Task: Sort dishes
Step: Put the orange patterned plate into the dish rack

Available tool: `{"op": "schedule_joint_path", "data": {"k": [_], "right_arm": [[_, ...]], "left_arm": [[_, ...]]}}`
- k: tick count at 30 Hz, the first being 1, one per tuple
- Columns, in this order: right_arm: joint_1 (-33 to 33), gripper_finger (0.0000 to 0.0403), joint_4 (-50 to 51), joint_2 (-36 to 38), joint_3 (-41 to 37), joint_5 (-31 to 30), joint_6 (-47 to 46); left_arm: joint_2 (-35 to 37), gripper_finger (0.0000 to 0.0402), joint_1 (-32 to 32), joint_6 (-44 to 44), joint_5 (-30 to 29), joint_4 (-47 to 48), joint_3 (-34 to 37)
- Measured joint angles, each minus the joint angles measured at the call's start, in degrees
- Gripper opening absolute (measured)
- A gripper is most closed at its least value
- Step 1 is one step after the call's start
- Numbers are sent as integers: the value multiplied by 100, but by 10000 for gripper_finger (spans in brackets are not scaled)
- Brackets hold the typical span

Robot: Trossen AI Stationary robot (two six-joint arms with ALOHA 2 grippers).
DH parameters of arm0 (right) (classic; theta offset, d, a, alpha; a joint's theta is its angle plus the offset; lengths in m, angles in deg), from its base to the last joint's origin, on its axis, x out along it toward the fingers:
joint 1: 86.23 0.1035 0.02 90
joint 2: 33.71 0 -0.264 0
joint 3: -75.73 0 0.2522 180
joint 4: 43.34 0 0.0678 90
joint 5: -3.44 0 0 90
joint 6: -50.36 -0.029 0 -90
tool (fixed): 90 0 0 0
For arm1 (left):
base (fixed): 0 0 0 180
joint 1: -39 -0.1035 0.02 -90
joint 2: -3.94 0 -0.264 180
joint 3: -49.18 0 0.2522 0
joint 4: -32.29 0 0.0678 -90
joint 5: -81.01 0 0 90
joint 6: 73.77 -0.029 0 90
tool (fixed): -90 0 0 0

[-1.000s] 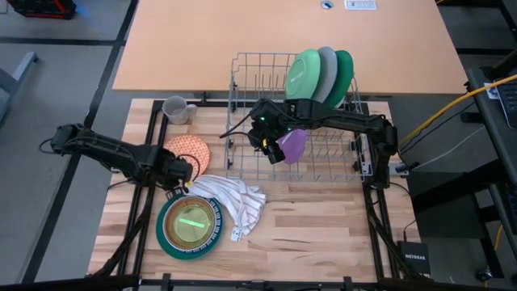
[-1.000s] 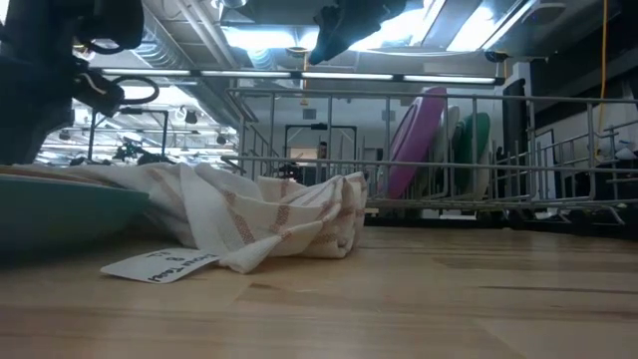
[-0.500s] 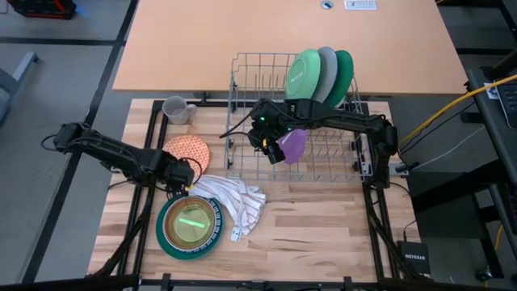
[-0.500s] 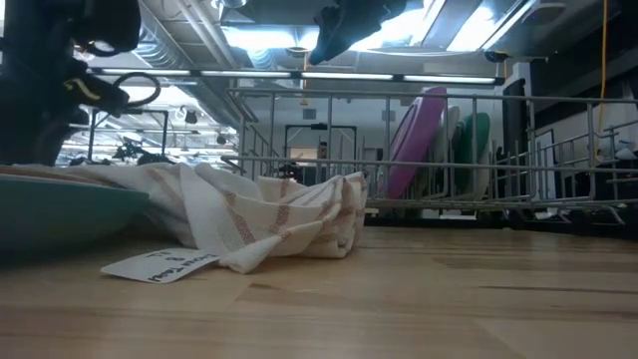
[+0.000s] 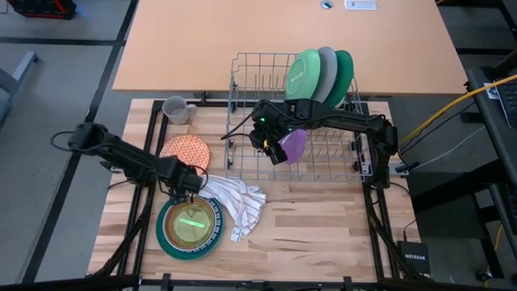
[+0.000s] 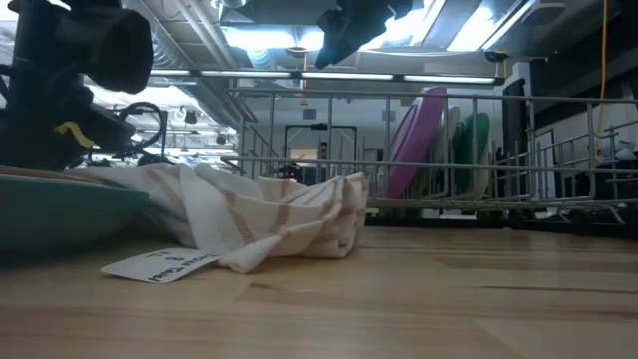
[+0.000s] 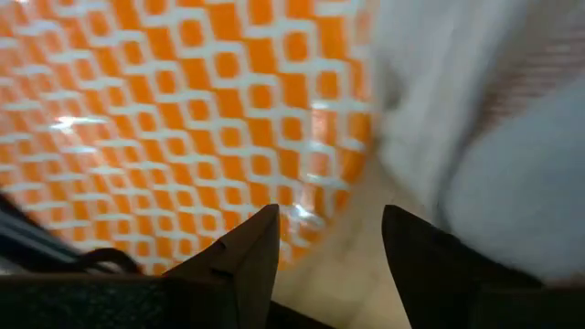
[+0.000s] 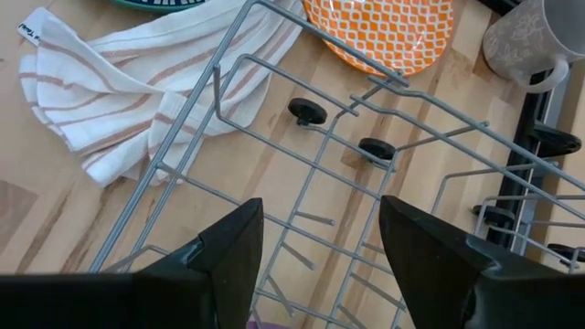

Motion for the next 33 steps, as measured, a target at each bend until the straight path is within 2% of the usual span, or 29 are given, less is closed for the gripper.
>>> {"op": "schedule_joint_path", "data": {"k": [5, 18, 29, 33], "right_arm": [[-1, 223, -2, -1, 0, 0, -1], [-1, 223, -4, 0, 0, 0, -1], [1, 223, -4, 1, 0, 0, 1], [-1, 223, -4, 1, 0, 0, 1]], "left_arm": [[-368, 184, -3, 313, -639, -1, 0], [-1144, 176, 0, 119, -993, -248, -24], [-1149, 87, 2, 21, -1023, -337, -9], [-1157, 45, 0, 2, -1260, -341, -4]]}}
